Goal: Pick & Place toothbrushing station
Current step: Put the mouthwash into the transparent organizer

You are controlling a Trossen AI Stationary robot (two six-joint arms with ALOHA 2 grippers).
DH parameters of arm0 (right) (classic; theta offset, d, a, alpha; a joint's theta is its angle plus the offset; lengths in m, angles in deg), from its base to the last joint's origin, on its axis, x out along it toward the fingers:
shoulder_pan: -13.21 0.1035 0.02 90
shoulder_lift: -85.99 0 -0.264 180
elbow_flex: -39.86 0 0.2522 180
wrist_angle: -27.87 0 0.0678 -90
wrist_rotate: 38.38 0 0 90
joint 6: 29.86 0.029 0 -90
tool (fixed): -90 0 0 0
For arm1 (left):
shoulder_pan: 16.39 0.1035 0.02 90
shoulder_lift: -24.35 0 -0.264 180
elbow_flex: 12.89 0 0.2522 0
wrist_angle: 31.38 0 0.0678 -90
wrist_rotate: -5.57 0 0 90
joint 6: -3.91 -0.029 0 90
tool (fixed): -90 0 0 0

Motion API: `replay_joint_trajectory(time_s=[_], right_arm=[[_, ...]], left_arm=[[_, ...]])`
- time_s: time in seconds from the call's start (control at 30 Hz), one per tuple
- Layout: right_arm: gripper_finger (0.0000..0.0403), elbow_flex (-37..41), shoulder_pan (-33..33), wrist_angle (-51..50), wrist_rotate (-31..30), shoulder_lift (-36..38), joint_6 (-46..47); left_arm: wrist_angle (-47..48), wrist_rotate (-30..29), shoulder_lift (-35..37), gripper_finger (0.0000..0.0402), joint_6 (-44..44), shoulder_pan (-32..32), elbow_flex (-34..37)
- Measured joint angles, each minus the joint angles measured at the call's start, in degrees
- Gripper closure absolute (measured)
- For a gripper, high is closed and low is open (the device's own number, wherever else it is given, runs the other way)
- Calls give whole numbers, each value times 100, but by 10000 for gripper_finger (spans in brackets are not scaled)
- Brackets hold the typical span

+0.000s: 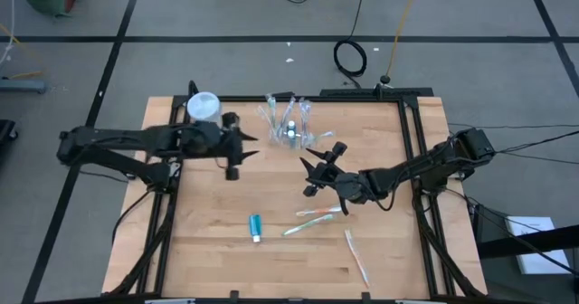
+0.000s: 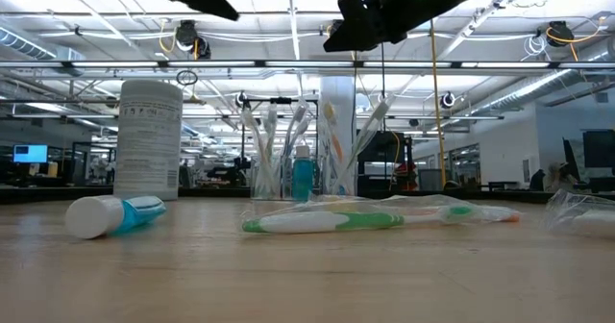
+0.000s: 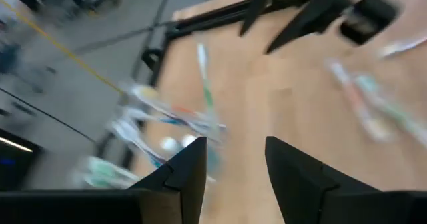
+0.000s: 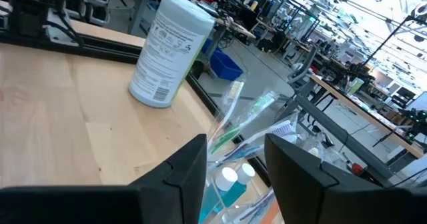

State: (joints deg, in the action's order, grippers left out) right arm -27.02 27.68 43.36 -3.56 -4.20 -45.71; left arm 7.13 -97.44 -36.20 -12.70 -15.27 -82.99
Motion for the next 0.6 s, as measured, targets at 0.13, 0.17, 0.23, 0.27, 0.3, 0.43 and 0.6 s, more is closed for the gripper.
replay_joint_trajectory(time_s=[0.13,0.17,0.23,0.27,0.3,0.43,0.6], right_arm=[[261,0,-79,-1,0,0,-75],[261,0,-95,-18,0,0,-80],[261,0,-96,-51,12,0,-82],[261,0,-98,-76,56,0,-90],[261,0,-96,-88,146,0,-93],[261,0,-96,-82,501,0,-94],[261,0,-99,-80,591,0,-208]], left_arm=[[344,559,415,249,986,-52,135],[345,667,489,249,1132,-86,211],[364,769,563,249,1336,-164,358],[357,769,565,249,1419,-208,422],[347,765,564,249,1458,-245,490],[368,764,506,250,1565,-367,661],[323,761,290,250,1523,-387,675]])
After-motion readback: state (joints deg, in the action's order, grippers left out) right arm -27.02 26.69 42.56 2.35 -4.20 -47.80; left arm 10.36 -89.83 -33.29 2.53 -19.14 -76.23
